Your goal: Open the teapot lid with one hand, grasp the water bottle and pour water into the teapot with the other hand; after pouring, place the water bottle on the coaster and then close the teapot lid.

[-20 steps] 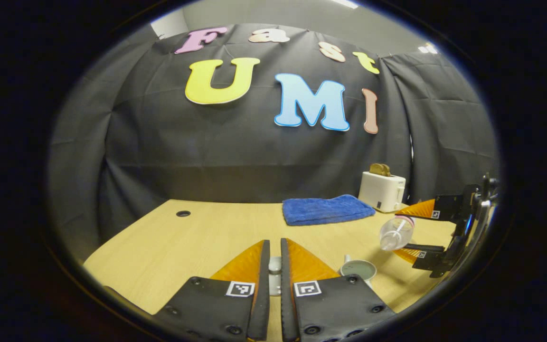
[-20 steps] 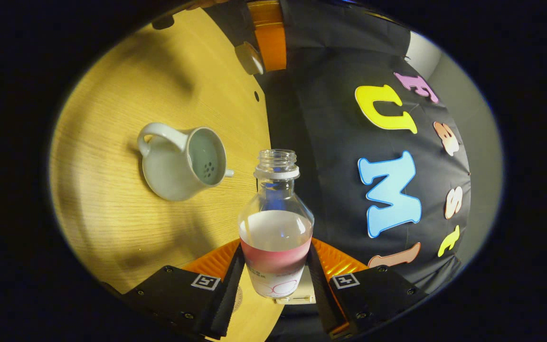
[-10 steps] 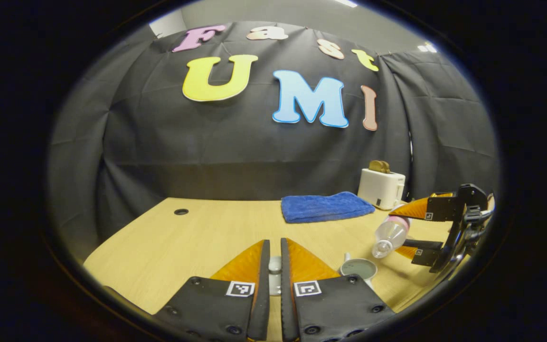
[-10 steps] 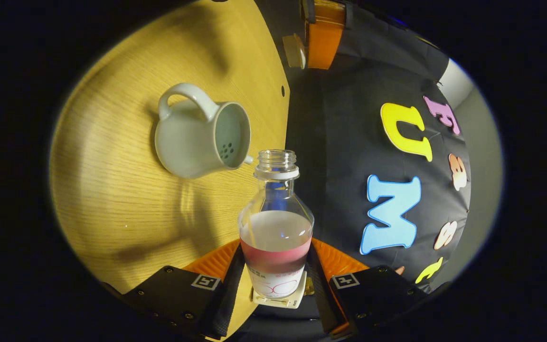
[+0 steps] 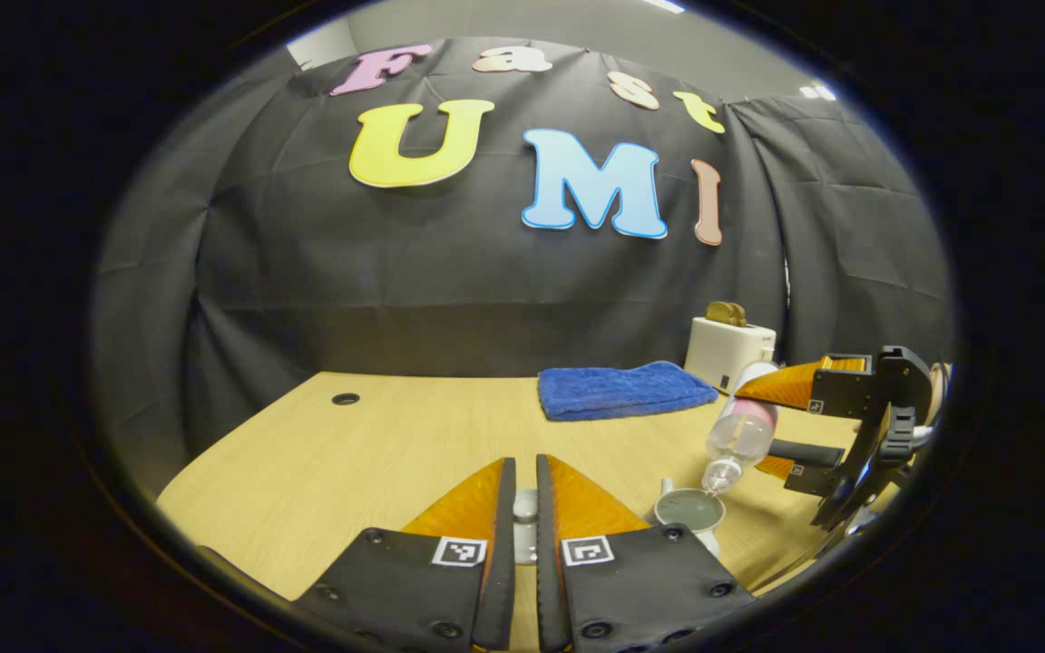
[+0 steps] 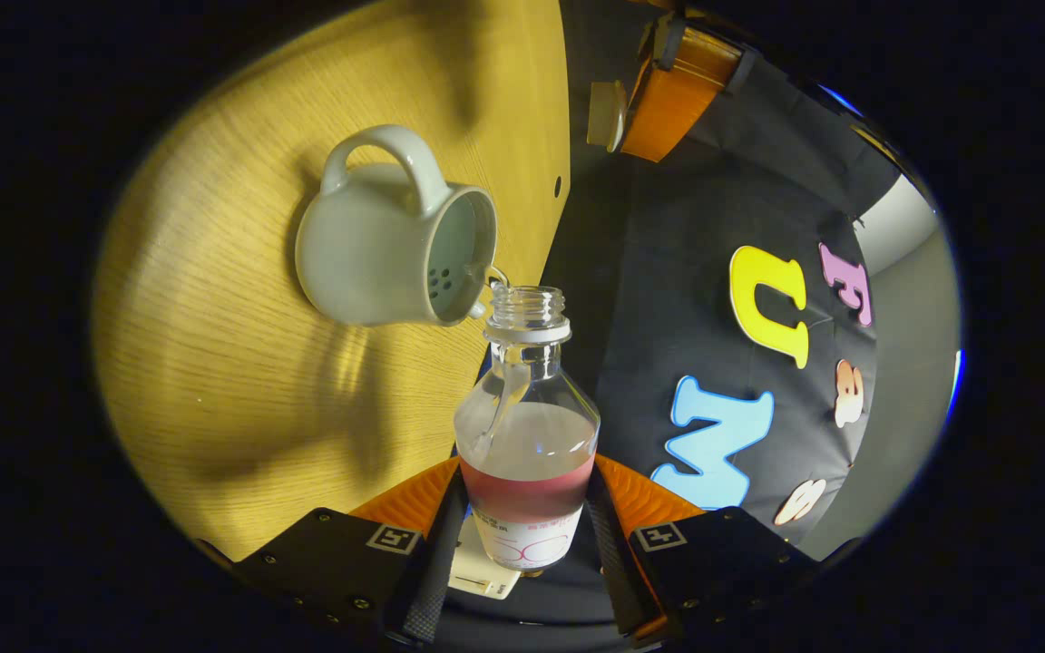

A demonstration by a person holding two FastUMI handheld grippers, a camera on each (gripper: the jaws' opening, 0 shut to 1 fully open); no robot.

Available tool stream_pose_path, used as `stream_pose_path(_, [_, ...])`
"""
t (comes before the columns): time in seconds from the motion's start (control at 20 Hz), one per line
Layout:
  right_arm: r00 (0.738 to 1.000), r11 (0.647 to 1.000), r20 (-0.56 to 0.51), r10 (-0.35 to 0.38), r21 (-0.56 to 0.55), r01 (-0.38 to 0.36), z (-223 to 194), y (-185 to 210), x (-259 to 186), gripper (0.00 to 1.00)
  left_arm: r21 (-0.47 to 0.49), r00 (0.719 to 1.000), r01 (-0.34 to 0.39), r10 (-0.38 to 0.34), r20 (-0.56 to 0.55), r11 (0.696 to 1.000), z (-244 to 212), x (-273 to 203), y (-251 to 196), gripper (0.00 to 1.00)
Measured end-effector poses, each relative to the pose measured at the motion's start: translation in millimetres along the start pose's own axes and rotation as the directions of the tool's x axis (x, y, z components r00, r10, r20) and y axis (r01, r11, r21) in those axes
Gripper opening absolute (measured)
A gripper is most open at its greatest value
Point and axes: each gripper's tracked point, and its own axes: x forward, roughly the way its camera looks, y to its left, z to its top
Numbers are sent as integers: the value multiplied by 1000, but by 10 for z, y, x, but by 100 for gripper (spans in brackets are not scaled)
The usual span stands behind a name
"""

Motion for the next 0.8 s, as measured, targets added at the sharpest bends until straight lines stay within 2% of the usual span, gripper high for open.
stream_pose_path(0.1, [1000, 999, 5, -24, -44, 24, -1, -28, 9, 70, -5, 1000, 4, -4, -1, 1000, -5, 10, -15, 17])
stream_pose_path(0.3, [1000, 997, 9, -26, -77, 27, -10, -10, 1, 70, -4, 1000, 4, -4, -4, 1000, -32, 13, -5, 17])
stream_pose_path(0.55, [994, 978, 35, -100, -181, 105, 51, -190, -4, 70, -11, 1000, 5, -5, -7, 1000, -53, 4, -4, 17])
stream_pose_path(0.8, [988, 956, 58, -144, -249, 154, 95, -206, -36, 70, -6, 1000, 6, -6, -5, 1000, -45, -5, 6, 17])
